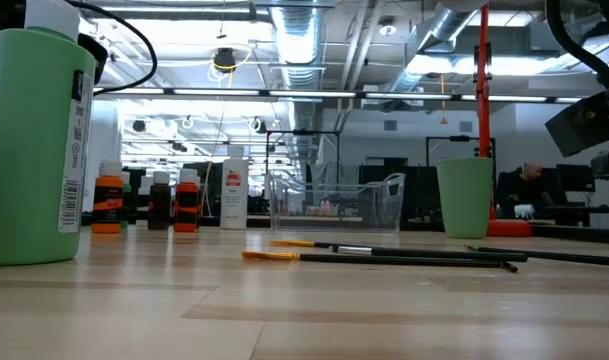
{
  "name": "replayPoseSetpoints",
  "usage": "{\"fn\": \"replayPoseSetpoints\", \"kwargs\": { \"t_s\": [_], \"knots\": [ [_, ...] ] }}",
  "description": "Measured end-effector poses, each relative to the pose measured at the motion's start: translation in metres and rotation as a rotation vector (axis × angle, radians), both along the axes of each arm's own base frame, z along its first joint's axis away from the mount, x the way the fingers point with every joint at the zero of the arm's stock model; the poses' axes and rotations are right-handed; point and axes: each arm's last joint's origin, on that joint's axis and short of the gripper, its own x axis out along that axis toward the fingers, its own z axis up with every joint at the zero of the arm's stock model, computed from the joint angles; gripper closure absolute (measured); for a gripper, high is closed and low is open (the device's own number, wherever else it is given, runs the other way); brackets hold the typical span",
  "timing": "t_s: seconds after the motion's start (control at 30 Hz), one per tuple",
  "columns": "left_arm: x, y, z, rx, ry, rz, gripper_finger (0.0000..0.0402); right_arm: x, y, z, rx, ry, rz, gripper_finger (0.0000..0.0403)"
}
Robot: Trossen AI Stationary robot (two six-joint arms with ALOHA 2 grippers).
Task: Pick & Place Paint Supplies
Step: Put the right silver paint brush into the green cup
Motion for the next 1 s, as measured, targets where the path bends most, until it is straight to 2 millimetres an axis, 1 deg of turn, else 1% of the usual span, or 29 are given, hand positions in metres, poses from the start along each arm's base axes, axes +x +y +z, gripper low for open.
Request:
{"fn": "replayPoseSetpoints", "kwargs": {
  "t_s": [0.1, 0.13, 0.3, 0.43, 0.6, 0.7, 0.8, 1.0],
  "knots": [
    [0.0, 0.0, 0.0, -0.001, 0.0, 0.0, 0.04, 0.0, 0.0, 0.0, -0.001, -0.003, 0.0, 0.0387],
    [0.0, 0.0, 0.0, -0.001, 0.0, 0.0, 0.04, 0.0, 0.0, 0.0, 0.0, -0.003, -0.001, 0.0394],
    [0.0, 0.0, 0.0, -0.001, 0.0, 0.0, 0.04, -0.001, -0.001, 0.003, 0.008, -0.012, -0.018, 0.0401],
    [0.0, 0.0, 0.0, -0.001, 0.0, 0.0, 0.04, -0.006, -0.006, 0.015, 0.008, -0.028, -0.051, 0.0402],
    [0.0, 0.0, 0.0, -0.001, -0.001, 0.001, 0.04, -0.014, -0.011, 0.042, 0.079, -0.072, -0.1, 0.0403],
    [0.0, 0.0, 0.0, -0.001, -0.001, 0.001, 0.04, -0.017, -0.016, 0.059, 0.16, -0.104, -0.143, 0.0403],
    [0.0, 0.0, 0.0, 0.0, 0.001, 0.0, 0.04, -0.021, -0.024, 0.077, 0.219, -0.156, -0.206, 0.0403],
    [0.0, 0.0, 0.0, -0.001, -0.001, 0.0, 0.04, -0.032, -0.047, 0.112, 0.345, -0.276, -0.399, 0.0403]
  ]
}}
